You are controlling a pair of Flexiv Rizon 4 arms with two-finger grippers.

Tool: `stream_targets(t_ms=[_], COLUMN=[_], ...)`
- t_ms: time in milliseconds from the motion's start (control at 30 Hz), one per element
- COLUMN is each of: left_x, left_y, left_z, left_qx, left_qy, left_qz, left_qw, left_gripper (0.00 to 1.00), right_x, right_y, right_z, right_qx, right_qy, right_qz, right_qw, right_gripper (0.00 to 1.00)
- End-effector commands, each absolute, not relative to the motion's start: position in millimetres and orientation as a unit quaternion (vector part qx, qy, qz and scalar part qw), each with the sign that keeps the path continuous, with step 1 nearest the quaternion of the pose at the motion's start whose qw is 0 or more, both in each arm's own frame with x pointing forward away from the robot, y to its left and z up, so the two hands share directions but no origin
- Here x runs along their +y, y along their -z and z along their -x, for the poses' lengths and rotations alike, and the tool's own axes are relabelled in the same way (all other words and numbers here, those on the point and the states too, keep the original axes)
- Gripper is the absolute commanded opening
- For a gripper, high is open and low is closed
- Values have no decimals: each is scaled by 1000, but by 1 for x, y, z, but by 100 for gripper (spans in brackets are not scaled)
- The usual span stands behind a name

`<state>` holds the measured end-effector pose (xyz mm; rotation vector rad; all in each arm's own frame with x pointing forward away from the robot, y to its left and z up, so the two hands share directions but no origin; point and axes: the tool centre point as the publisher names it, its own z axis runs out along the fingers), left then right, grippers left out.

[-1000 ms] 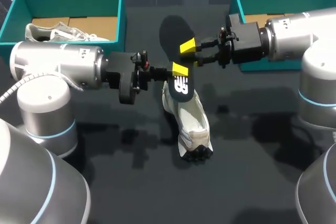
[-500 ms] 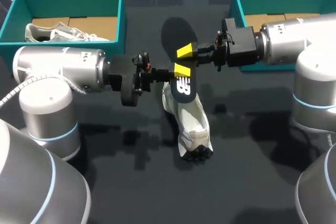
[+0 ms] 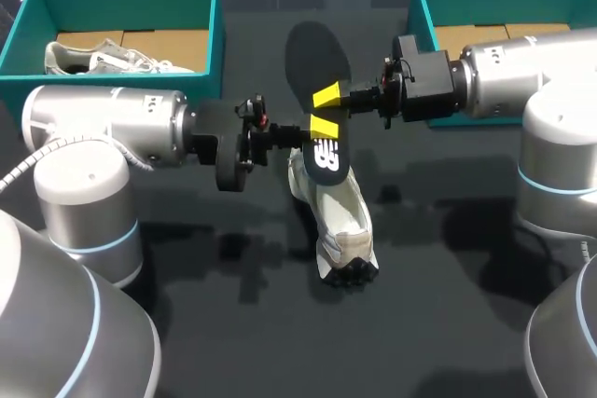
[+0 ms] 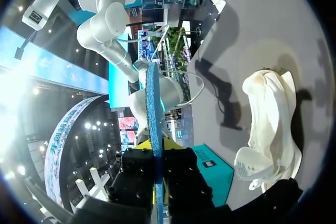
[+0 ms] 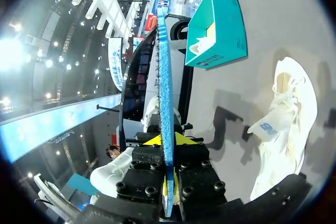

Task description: Take the shoe out of the shoebox, open the shoe tongue, remove and reinsert the insole, then place the shoe into the shoebox

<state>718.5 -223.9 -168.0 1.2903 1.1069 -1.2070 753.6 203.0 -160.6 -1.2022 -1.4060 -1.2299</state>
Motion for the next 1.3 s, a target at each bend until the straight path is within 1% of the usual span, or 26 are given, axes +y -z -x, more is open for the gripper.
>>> stream_targets(t_ms=[33, 233, 533, 600, 667, 1200, 1300], left_x=[-219, -190, -143, -136, -128, -128, -129], left_y=[167, 163, 160, 160, 160, 160, 153], left_z=[-717, -722, -746, -752, -760, -760, -771], left_qx=[466, 477, 516, 510, 487, 487, 502], left_qy=[499, 504, 468, 443, 395, 395, 377], left_qz=[-528, -521, -539, -566, -608, -608, -611], left_qw=[505, 497, 474, 472, 487, 487, 482], left_gripper=[100, 100, 100, 100, 100, 100, 100], right_x=[205, 200, 201, 201, 202, 202, 202], right_y=[163, 171, 183, 185, 188, 190, 190], right_z=[-752, -747, -744, -744, -745, -744, -744], right_qx=[-566, -559, -554, -553, -551, -548, -548], right_qy=[496, 498, 494, 494, 489, 485, 485], right_qz=[485, 488, 488, 488, 491, 502, 502], right_qw=[445, 449, 459, 461, 464, 461, 461], right_gripper=[0, 0, 0, 0, 0, 0, 0])
